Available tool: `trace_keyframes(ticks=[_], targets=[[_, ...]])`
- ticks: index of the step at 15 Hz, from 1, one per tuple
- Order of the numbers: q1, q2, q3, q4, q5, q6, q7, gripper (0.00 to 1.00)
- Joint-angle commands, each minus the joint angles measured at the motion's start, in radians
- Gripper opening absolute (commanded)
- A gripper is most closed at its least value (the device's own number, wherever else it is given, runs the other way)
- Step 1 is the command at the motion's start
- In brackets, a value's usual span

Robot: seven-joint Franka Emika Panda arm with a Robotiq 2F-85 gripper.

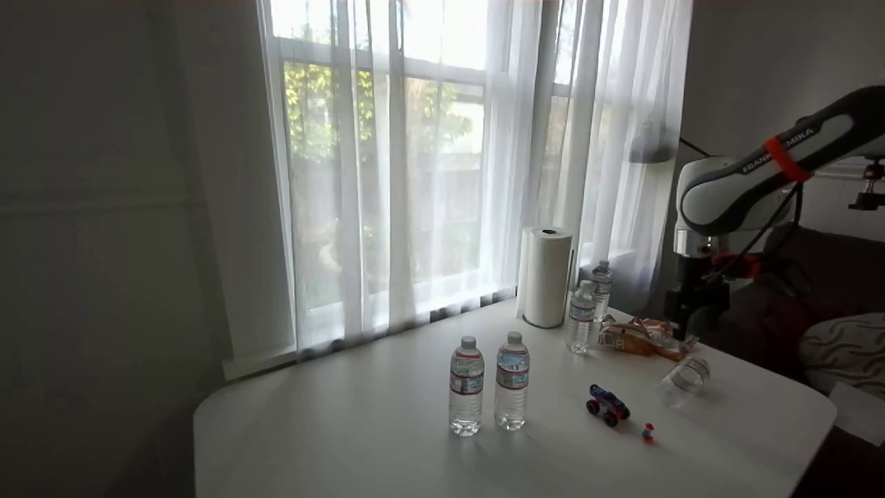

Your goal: Pick up the lying water bottle and make it stand on its opening

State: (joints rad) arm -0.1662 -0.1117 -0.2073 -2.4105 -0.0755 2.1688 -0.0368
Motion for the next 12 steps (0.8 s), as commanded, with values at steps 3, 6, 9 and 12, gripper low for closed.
trace_keyframes(ticks=[3, 6, 9, 12], targets=[[-0.061, 0.095, -0.023, -0.008, 0.007, 0.062, 0.196, 1.00], [-0.071, 0.138, -0.033, -0.003, 0.053, 0.056, 0.227, 1.00], [-0.072, 0.171, -0.036, -0.003, 0.109, 0.078, 0.292, 1.00], [-0.067, 0.198, -0.036, -0.009, 0.148, 0.163, 0.378, 1.00]])
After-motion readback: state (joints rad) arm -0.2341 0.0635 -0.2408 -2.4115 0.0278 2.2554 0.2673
